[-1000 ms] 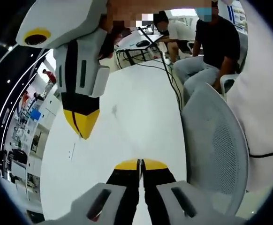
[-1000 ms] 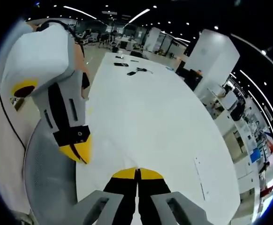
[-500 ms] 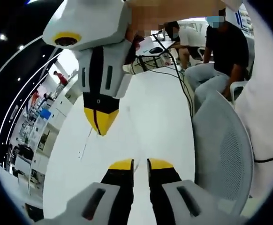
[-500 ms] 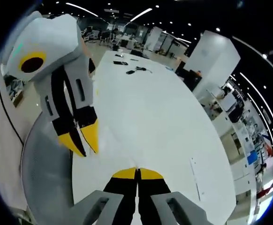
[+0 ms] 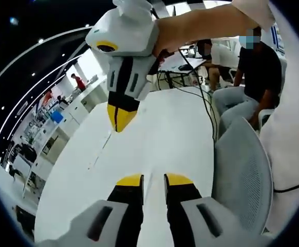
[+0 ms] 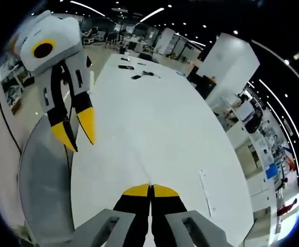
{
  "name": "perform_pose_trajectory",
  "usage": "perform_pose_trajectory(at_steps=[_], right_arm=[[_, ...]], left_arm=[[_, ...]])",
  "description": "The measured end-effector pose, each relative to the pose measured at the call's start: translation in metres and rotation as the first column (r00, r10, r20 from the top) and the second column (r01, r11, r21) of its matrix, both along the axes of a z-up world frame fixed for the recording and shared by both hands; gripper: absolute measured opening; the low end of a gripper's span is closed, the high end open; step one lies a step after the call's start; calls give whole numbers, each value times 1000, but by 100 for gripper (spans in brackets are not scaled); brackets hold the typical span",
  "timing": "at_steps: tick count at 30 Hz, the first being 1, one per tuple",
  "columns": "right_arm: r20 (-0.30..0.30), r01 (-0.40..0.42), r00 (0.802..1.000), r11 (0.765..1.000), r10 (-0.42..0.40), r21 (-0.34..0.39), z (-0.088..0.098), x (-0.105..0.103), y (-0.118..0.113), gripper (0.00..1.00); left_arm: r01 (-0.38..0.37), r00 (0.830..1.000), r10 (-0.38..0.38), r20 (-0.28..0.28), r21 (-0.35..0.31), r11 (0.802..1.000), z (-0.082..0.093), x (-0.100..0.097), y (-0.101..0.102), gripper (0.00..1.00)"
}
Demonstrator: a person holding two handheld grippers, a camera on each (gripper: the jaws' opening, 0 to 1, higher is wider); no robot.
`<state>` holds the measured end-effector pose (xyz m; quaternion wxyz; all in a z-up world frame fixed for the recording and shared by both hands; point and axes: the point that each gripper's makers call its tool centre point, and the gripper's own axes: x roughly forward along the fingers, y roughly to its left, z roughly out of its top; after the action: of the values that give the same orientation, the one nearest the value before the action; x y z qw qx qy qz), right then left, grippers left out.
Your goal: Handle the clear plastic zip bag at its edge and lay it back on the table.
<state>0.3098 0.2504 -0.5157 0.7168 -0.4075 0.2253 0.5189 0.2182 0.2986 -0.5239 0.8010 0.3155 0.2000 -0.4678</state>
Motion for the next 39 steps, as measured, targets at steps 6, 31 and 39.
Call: perform_pose_trajectory(at_steps=[6, 31, 39], right_arm=[[27, 15, 1000, 1000, -15, -21, 1, 17, -12, 0], [189, 44, 982, 990, -18, -132, -17, 93, -19, 0], [220, 54, 975, 990, -25, -127, -27, 112, -14, 0]], left_arm=[[-56, 998, 55, -28, -43, 997, -1, 2, 4, 17], [-214, 975, 205, -84, -123, 969, -16, 5, 35, 32], [-247, 967, 234, -98, -145, 958, -18, 7, 37, 37]])
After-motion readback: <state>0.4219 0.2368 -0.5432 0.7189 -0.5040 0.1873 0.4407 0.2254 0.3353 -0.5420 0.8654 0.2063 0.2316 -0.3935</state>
